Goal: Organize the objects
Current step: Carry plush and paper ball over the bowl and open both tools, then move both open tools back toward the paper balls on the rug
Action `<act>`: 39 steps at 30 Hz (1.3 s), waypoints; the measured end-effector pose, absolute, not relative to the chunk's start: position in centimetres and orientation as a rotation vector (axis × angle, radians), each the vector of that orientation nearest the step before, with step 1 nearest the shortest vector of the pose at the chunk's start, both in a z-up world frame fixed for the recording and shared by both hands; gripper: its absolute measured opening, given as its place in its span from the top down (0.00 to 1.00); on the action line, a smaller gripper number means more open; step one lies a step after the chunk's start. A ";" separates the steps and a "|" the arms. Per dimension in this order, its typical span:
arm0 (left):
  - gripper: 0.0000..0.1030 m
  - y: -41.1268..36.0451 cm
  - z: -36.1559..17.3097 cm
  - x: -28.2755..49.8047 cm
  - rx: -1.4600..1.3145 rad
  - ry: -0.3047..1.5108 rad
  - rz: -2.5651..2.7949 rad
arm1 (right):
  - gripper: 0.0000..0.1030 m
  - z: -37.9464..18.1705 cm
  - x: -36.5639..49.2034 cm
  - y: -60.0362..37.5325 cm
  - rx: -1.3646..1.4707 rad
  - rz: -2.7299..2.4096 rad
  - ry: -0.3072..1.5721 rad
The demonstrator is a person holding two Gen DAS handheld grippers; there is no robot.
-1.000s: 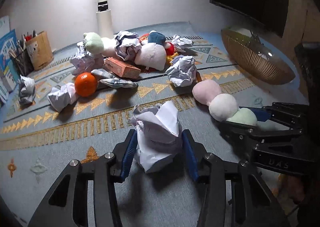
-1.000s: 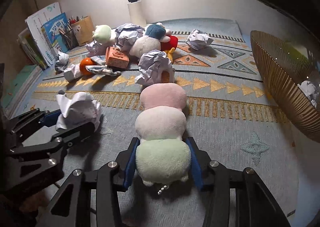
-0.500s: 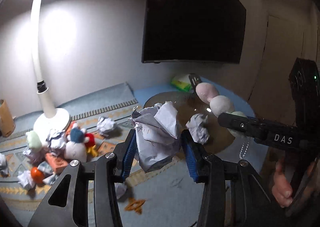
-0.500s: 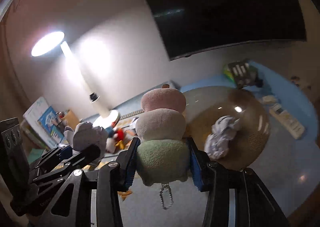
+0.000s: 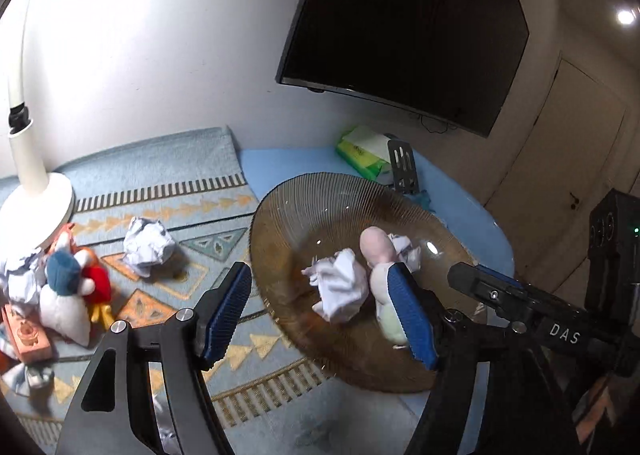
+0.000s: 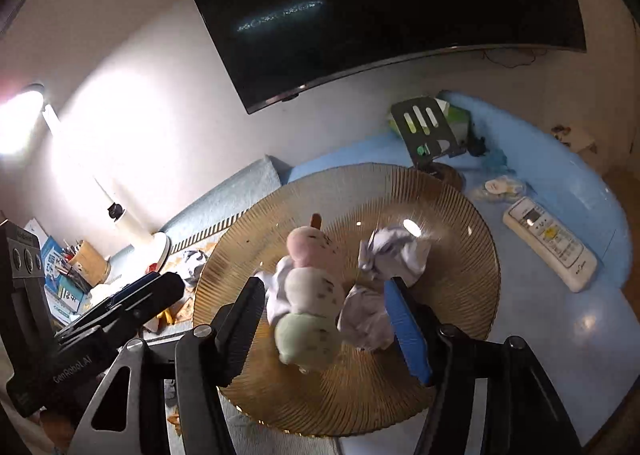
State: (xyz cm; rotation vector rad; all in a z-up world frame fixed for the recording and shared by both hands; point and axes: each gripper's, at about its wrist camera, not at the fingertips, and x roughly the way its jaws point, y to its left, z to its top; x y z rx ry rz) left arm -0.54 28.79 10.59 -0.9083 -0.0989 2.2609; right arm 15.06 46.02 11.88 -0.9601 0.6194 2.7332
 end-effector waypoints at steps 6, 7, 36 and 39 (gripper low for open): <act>0.33 21.5 12.3 4.1 -0.806 -0.155 2.366 | 0.41 14.6 16.5 40.4 -0.884 2.902 0.505; 0.33 20.0 12.7 5.0 -0.786 -0.165 2.405 | 0.41 15.5 16.9 39.1 -0.833 2.945 0.486; 0.03 -3.7 3.1 6.0 -1.049 -0.384 2.953 | 0.03 5.9 11.2 22.0 -0.874 2.942 -0.146; 0.03 -3.4 3.1 5.8 -1.066 -0.370 2.959 | 0.00 5.8 10.9 22.6 -0.894 2.926 -0.111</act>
